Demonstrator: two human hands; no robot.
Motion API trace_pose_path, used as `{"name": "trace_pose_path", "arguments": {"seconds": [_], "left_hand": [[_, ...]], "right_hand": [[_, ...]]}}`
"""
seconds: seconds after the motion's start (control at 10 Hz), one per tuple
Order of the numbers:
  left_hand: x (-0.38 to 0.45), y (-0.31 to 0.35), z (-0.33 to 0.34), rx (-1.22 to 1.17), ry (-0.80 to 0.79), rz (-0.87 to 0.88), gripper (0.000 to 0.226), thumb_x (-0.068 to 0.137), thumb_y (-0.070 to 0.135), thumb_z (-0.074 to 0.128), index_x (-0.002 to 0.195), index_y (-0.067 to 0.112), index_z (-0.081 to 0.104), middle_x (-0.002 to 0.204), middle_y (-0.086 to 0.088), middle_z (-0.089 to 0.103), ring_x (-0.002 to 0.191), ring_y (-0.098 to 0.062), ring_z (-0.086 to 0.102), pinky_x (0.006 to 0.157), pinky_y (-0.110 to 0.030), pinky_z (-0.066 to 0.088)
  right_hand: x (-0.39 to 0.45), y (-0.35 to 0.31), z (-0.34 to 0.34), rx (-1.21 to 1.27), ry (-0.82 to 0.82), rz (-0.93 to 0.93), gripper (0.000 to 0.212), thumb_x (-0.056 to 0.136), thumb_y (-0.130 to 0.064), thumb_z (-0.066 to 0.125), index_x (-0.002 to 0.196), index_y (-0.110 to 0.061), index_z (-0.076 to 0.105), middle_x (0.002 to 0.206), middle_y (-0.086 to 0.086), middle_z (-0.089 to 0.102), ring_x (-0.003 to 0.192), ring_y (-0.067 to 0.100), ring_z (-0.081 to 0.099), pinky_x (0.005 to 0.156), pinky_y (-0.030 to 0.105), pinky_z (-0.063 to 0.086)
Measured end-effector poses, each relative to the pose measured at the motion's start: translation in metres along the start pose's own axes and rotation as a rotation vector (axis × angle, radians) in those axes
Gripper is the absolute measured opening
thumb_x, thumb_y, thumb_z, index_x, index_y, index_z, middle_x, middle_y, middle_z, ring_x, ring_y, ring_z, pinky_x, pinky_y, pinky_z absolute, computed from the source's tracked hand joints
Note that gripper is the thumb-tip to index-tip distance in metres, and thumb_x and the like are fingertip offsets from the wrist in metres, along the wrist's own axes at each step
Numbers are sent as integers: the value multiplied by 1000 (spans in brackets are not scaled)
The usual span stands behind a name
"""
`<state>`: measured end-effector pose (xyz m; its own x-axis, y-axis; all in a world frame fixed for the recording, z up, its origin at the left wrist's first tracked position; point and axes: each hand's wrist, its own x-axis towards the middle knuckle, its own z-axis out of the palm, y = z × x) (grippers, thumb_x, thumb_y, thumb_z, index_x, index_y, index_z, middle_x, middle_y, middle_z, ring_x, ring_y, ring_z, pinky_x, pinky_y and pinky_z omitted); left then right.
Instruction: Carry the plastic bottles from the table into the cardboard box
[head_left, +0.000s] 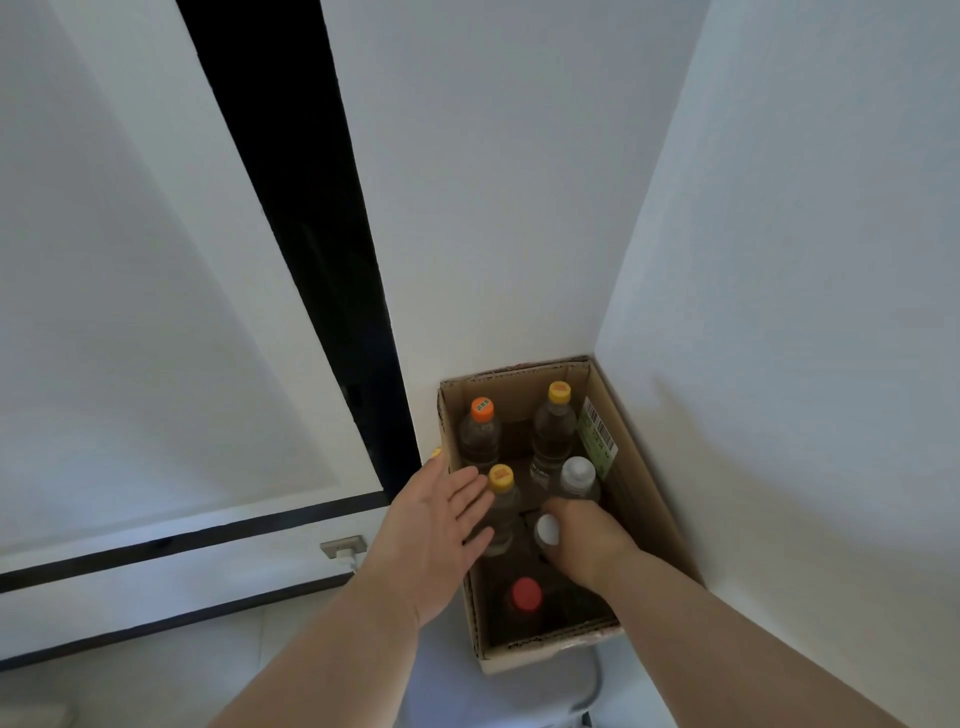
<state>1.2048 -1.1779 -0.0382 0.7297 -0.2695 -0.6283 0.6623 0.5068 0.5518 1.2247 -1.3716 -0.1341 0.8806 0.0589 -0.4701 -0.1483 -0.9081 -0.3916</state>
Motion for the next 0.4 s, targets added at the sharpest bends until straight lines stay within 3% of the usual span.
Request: {"name": "trace_pose_path", "arguments": {"seconds": [0.3, 0.4], "left_hand": [[-4, 1, -6, -4, 3, 18, 68, 99, 50, 40, 151, 8, 34, 155, -10, 42, 144, -25, 38, 121, -47, 24], [-11, 7, -6, 19, -5, 57, 68, 98, 50, 40, 151, 8, 34, 155, -9, 43, 144, -25, 39, 121, -47, 25]], "right_hand": [[-11, -5, -5, 56, 6, -47, 29, 85, -28, 67, 113, -30, 60, 112, -2, 70, 107, 21, 66, 90, 38, 56], [-22, -13, -22, 112, 116, -39, 40, 90, -31, 63, 129, -30, 57, 125, 1, 64, 113, 23, 63, 90, 32, 53]]}}
